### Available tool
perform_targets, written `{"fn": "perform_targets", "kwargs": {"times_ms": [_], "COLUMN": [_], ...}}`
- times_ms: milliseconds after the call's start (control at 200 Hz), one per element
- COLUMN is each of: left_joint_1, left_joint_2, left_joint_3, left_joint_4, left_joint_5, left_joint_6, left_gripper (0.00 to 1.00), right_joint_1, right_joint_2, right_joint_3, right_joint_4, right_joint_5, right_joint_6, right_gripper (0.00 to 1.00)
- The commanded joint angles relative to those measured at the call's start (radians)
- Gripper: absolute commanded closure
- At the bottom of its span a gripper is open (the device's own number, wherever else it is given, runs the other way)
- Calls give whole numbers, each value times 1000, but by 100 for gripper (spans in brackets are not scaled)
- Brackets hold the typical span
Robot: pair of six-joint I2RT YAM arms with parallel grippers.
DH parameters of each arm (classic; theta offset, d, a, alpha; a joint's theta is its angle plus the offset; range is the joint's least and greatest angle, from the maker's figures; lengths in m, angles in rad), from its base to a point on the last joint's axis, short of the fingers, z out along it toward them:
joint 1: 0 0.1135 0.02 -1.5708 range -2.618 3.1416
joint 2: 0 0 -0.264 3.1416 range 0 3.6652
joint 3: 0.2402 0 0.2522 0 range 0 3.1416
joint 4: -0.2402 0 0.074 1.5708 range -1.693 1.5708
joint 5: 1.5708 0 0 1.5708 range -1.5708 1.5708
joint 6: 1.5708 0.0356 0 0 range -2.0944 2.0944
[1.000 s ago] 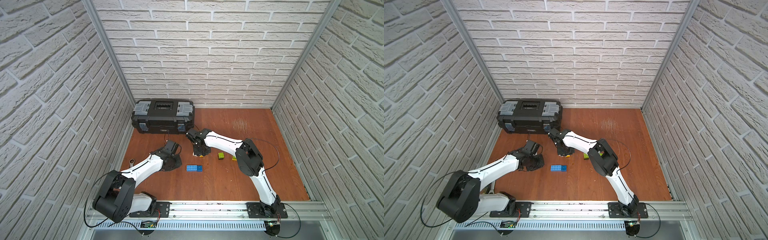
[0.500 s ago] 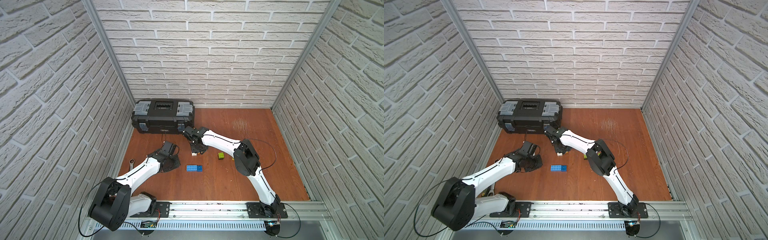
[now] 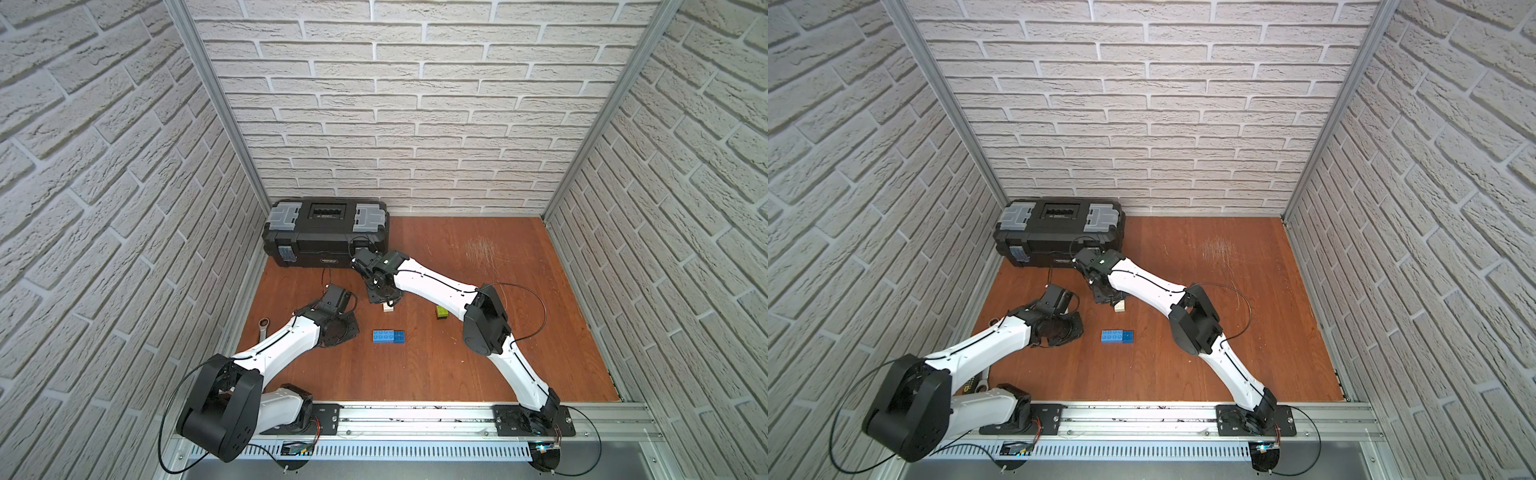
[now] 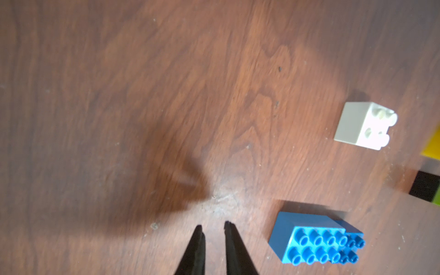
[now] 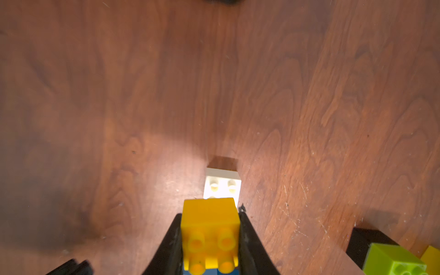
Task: Assemble the number 4 with lego
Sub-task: Assemble the lego brick with the lego brick.
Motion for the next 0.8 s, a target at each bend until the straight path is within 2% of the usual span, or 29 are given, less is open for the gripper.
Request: {"fn": "perform_targets", "kwargs": {"times_ms": [0,795], "left_joint_1": [9,10], "left_joint_2": [-21,-5], "left_joint_3": [-18,-25], "left_joint_4": [-5,4], "left_joint_5": [-7,0], "left_joint_6": [0,2], "left_gripper": [80,80], "right_joint_1": [-4,-28], "right_joint_2": [11,56], "right_joint_3": [-1,-46], "right_joint_4": [-41,19], "right_joint_5": [6,-71], "right_joint_6": [30,40], "right_gripper": [98,98]}}
